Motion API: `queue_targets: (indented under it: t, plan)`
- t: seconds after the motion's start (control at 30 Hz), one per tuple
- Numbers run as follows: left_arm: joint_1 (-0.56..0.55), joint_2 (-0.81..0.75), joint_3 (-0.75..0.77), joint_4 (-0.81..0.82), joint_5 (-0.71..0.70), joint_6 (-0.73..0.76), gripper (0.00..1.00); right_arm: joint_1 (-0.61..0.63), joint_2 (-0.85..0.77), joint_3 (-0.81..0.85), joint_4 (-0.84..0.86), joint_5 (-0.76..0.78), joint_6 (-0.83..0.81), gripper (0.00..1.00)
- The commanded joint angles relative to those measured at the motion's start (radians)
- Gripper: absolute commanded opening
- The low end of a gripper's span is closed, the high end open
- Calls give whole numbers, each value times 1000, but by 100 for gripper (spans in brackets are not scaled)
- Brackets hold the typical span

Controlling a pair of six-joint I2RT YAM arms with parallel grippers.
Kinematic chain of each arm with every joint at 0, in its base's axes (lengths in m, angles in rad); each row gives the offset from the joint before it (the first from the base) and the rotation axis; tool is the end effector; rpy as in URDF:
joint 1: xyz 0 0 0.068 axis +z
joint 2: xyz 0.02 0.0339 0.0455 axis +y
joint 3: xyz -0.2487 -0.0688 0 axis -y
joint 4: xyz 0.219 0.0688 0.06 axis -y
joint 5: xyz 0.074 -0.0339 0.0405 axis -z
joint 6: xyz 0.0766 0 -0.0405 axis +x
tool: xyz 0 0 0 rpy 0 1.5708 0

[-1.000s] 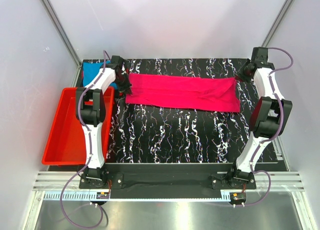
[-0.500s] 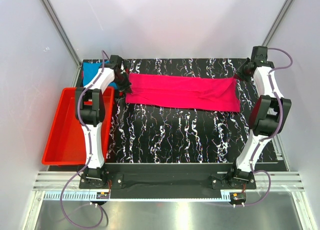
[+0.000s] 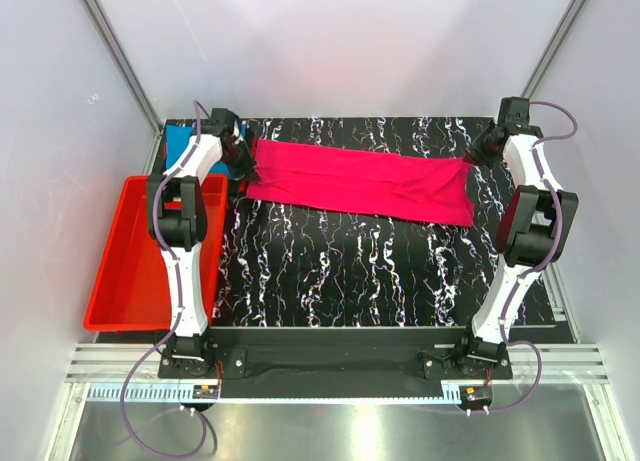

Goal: Fold and stack the t-shirts
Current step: Fold the tshirt

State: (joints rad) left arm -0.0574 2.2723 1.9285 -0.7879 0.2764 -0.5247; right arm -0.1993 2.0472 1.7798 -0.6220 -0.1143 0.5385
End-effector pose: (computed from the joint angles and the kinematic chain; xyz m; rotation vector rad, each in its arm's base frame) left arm 0.4677 -0.0478 0.1525 -0.5536 2.6946 -0.5424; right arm 0.4484 -0.0817 0.2179 0.8451 2.3252 0.2875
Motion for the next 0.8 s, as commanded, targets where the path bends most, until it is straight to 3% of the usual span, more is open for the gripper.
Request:
queue_targets:
  t: [0.0, 0.13, 0.33, 0.77]
  plan:
    - [7, 7, 4, 32, 30, -6, 0, -5, -22, 29, 7, 21, -29, 0]
    - [5, 1, -23, 45, 41, -8, 1, -8, -22, 44, -13, 57, -37, 0]
    - [10, 9, -37, 59, 53, 0, 0, -8, -16, 17, 54, -51, -5, 0]
    - [14, -16, -63, 88, 98, -47, 0, -34, -30, 23, 74, -51, 46, 0]
